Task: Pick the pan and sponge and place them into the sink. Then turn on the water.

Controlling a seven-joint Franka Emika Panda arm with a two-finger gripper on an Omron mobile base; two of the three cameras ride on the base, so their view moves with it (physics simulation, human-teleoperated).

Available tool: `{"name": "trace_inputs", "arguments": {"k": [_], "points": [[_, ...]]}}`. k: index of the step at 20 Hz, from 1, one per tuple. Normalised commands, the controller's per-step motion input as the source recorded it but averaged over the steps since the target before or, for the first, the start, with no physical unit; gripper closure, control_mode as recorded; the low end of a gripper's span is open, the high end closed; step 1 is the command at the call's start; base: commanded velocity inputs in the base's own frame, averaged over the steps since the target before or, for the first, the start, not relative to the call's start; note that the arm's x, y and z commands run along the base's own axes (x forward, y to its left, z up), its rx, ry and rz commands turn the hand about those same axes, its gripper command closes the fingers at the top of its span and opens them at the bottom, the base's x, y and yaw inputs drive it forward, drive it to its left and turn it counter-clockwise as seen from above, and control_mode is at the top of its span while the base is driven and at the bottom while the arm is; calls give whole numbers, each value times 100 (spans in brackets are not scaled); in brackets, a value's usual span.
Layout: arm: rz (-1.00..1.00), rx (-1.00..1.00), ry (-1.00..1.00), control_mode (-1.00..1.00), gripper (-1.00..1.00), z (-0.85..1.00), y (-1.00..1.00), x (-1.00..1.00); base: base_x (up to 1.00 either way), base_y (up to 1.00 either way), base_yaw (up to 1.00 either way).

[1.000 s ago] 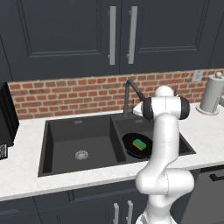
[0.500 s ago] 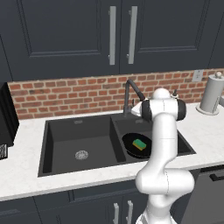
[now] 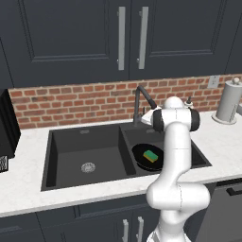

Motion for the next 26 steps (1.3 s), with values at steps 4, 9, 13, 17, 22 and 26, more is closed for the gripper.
{"name": "trace_inputs", "arguments": {"k": [4, 9, 13, 17, 22, 26], "points": [[0, 0, 0, -100, 100, 0, -3, 12, 0, 0, 0], [-3, 0, 0, -100, 100, 0, -23, 2, 0, 0, 0], [-7, 0, 0, -100, 100, 0, -37, 0, 0, 0, 0], [-12, 0, 0, -100, 100, 0, -46, 13, 0, 0, 0], [-19, 2, 2, -100, 100, 0, -67, 28, 0, 0, 0], [-7, 4, 16, -100, 100, 0, -88, 43, 0, 0, 0]]}}
